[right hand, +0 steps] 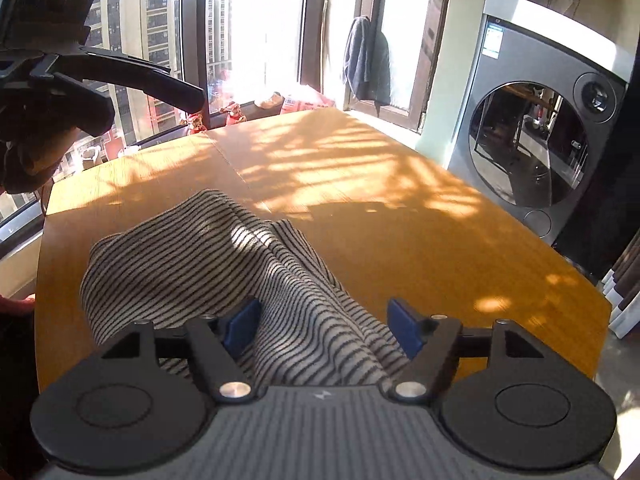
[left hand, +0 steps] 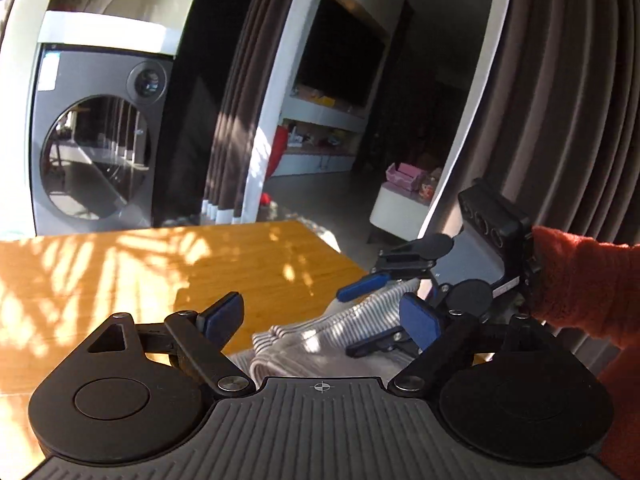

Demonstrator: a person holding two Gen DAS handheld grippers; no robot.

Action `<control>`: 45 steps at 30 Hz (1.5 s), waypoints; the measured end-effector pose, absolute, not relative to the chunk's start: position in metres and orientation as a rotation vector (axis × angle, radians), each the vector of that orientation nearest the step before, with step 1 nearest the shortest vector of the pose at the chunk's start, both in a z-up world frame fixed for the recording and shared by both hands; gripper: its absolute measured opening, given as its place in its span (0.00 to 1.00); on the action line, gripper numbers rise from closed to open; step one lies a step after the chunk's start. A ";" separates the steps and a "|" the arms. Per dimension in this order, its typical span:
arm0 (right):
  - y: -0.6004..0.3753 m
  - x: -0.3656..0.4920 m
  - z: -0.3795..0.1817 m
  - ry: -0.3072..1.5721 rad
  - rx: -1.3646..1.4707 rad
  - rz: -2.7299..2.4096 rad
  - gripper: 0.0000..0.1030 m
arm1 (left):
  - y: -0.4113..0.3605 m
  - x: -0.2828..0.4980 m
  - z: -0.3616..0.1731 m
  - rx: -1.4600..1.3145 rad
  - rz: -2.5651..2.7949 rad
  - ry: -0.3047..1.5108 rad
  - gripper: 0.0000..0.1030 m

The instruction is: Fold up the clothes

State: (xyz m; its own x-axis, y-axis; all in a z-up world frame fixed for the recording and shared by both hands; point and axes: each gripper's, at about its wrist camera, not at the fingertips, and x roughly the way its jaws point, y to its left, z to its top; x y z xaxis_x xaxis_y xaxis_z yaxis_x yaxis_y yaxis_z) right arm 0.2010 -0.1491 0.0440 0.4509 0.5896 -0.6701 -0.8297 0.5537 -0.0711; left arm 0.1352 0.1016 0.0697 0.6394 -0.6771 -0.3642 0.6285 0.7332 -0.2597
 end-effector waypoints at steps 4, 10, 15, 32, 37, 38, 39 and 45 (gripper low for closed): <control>-0.158 0.198 0.047 0.606 -0.382 0.860 0.73 | 0.047 0.146 0.056 0.021 -0.865 0.510 0.80; -0.177 0.189 0.054 0.628 -0.220 0.783 0.28 | 0.010 0.175 0.005 0.153 -0.729 0.664 0.74; -0.192 0.182 0.060 0.643 -0.085 0.716 0.24 | 0.006 0.177 0.003 0.144 -0.721 0.673 0.80; -0.234 0.118 0.055 0.809 0.207 0.688 0.72 | 0.021 0.164 0.004 0.095 -0.710 0.652 0.84; -0.249 0.091 0.012 0.954 0.472 0.702 0.72 | 0.034 0.159 0.028 0.037 -0.749 0.545 0.94; -0.248 0.096 0.009 0.952 0.493 0.695 0.72 | 0.036 0.161 0.034 0.033 -0.742 0.523 0.95; -0.247 0.100 0.005 0.950 0.514 0.687 0.71 | 0.039 0.162 0.039 0.028 -0.736 0.500 0.96; -0.244 0.130 -0.011 0.921 0.594 0.624 0.59 | 0.048 0.204 0.012 0.026 -0.717 0.685 0.98</control>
